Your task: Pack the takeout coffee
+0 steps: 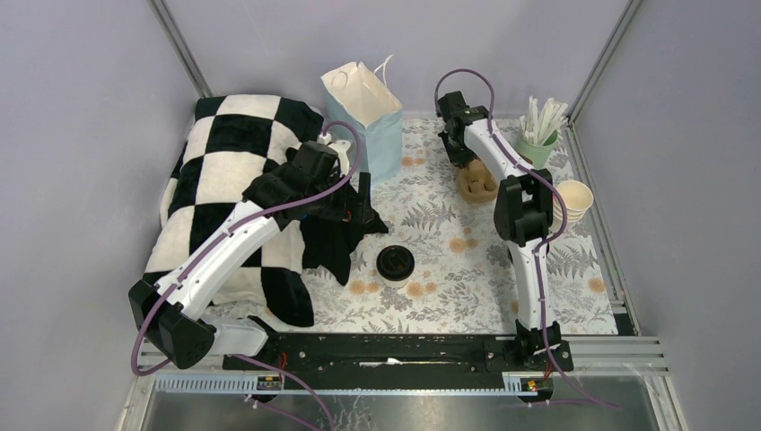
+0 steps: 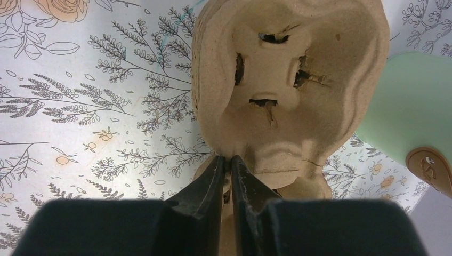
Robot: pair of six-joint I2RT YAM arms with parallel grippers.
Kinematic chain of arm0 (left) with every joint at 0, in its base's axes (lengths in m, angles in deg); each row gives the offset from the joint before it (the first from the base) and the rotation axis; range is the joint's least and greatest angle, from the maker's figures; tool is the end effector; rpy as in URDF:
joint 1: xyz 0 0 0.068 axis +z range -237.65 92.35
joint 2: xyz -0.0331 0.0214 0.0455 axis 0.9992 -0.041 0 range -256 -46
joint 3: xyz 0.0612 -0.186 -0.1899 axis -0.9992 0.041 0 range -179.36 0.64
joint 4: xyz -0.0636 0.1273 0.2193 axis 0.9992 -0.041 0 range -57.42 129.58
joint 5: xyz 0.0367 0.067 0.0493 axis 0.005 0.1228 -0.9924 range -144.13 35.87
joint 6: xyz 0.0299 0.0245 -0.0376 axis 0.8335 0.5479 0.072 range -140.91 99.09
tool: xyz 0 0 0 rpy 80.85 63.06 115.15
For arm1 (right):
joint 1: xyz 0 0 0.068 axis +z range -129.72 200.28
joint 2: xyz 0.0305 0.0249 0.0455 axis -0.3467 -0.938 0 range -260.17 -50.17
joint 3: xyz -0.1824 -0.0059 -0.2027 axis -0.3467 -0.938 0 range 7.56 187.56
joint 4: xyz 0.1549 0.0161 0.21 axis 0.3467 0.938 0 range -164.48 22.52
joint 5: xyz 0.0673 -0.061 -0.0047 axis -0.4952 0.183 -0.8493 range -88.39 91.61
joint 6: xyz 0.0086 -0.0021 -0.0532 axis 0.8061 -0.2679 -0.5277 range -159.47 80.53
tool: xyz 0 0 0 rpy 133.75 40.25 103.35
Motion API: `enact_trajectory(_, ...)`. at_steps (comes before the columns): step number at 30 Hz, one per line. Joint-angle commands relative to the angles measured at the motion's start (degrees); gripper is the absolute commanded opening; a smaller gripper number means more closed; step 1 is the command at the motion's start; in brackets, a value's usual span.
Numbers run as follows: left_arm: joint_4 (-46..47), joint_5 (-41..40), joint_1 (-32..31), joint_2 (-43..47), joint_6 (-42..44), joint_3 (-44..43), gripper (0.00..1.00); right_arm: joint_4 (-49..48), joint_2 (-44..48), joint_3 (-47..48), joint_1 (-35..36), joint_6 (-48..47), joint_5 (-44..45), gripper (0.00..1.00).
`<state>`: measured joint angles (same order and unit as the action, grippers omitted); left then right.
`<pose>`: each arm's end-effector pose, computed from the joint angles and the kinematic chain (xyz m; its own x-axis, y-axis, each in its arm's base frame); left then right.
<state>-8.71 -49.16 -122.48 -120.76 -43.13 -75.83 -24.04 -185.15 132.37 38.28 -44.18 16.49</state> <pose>0.2190 -0.1561 0.3559 -0.7855 0.0877 -0.6126 0.3465 0.8825 -0.3180 0.4892 0.1494 0.2215 -0.8112 -0.3469 -0.4708 -0.2461 0.9328 -0.2633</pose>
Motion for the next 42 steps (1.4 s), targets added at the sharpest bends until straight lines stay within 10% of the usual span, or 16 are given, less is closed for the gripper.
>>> enact_trajectory(1, 1.8, -0.2, -0.1, 0.0, 1.1, -1.0, 0.99, 0.0, -2.9, 0.4, -0.1, 0.9, -1.5, 0.14)
enact_trajectory(6, 1.8, -0.4, -0.2, -0.1, 1.2, -1.2, 0.99, 2.9, -3.0, 4.9, 0.1, 0.5, 2.2, 0.0)
enact_trajectory(14, 1.8, -0.3, -0.2, -0.8, 1.2, -2.0, 0.99, -1.5, 4.4, -3.0, 4.8, 0.4, 24.5, 0.0)
enact_trajectory(32, 1.9, -0.1, -0.5, 0.1, 1.2, -1.3, 0.99, 0.0, 0.9, -1.6, 9.9, -3.9, 42.3, 0.0)
enact_trajectory(42, 1.7, -1.0, -0.5, 0.5, 1.5, -0.9, 0.99, 1.5, 7.8, 1.8, 5.2, 8.0, 15.3, 0.0)
